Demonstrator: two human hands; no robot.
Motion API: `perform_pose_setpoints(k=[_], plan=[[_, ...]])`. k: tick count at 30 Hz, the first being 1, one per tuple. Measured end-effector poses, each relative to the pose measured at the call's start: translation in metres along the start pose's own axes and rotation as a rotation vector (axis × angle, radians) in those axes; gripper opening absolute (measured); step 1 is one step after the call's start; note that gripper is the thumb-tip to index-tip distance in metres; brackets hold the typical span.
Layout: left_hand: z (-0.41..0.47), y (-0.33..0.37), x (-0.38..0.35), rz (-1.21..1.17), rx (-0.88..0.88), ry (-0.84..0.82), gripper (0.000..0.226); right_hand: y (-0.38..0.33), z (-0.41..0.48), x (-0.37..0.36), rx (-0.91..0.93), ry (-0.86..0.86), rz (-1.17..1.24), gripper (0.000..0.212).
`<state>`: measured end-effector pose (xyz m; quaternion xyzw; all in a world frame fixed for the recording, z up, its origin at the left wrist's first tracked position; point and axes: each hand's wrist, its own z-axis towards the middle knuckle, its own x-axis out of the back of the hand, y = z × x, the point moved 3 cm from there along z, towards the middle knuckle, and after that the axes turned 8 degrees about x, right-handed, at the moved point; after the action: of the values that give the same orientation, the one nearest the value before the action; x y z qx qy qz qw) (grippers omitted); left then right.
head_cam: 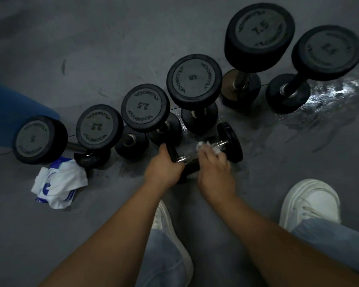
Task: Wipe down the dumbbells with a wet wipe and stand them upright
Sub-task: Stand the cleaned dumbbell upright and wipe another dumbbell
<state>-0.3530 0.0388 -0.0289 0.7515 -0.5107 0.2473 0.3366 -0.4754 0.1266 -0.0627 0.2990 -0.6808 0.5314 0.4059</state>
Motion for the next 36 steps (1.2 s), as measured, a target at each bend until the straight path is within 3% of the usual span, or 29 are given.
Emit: perform_pose_setpoints(k=[3, 5, 7, 9, 14, 18, 21, 23, 25, 27, 29, 32, 34, 36], plan=[[-0.006, -0.008, 0.001, -0.015, 0.069, -0.096, 0.072, -0.002, 0.0, -0.006, 0.072, -0.047, 0.155, 0.031], [-0.017, -0.017, -0.008, -0.034, 0.085, -0.026, 0.074, 0.004, 0.006, -0.001, -0.001, -0.045, 0.245, 0.016], [-0.03, -0.02, -0.017, -0.052, 0.076, 0.097, 0.077, 0.014, 0.012, 0.004, -0.07, 0.006, 0.284, 0.028], [-0.038, -0.02, -0.028, -0.126, 0.02, 0.092, 0.084, 0.016, 0.011, 0.006, -0.095, 0.021, 0.289, 0.04], [-0.027, -0.025, -0.032, -0.198, -0.059, -0.041, 0.093, -0.007, 0.002, -0.008, 0.152, -0.275, 0.245, 0.038], [-0.019, -0.022, -0.029, -0.241, -0.047, -0.061, 0.094, 0.012, 0.008, -0.001, -0.139, -0.076, 0.288, 0.042], [-0.019, -0.022, -0.03, -0.255, -0.039, -0.056, 0.097, -0.009, 0.006, -0.004, 0.071, -0.32, 0.288, 0.031], [-0.018, -0.022, -0.032, -0.264, -0.045, -0.067, 0.097, 0.002, 0.014, 0.009, -0.05, -0.25, 0.301, 0.023], [-0.015, -0.022, -0.031, -0.266, -0.028, -0.051, 0.099, 0.009, 0.016, 0.009, -0.16, -0.111, 0.282, 0.031], [-0.013, -0.021, -0.029, -0.277, -0.032, -0.04, 0.1, -0.014, 0.006, -0.002, -0.03, -0.303, 0.237, 0.045], [-0.011, -0.02, -0.026, -0.252, -0.045, -0.066, 0.1, -0.024, 0.0, -0.011, 0.122, -0.437, 0.26, 0.046], [-0.003, -0.019, -0.02, -0.214, 0.017, -0.091, 0.092, 0.001, 0.005, -0.003, -0.118, -0.236, 0.177, 0.046], [0.001, -0.017, -0.019, -0.197, 0.062, -0.146, 0.081, -0.007, -0.004, -0.003, -0.015, -0.279, 0.113, 0.053], [-0.001, -0.018, -0.019, -0.204, 0.074, -0.186, 0.079, -0.015, -0.012, -0.006, 0.137, -0.353, 0.163, 0.044]])
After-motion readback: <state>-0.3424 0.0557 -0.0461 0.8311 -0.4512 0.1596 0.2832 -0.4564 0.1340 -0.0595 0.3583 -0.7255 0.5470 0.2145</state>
